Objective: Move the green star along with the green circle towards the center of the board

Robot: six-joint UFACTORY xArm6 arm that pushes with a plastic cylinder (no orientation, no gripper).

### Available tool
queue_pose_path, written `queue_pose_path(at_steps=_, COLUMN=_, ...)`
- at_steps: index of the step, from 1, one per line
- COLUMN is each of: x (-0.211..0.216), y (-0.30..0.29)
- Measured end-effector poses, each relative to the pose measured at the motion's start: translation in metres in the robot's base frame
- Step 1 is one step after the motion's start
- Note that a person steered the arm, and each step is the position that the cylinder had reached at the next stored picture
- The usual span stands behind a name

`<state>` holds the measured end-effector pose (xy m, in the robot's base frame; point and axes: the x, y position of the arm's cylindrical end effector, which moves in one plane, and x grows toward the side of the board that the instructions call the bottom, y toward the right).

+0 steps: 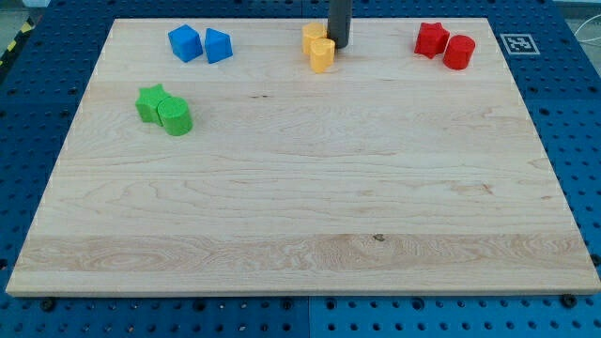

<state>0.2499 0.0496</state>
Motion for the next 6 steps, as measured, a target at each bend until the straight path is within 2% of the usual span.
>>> queue_pose_path(at_steps=1, x=0.001, y=0.023)
queue_pose_path(at_steps=2, x=0.02, y=0.063)
queue_pose_path(at_steps=3, x=0.066, y=0.063)
queue_pose_path(at_steps=4, x=0.098, y=0.047)
queue_pose_path(at_steps=6, x=0.106, y=-0.054)
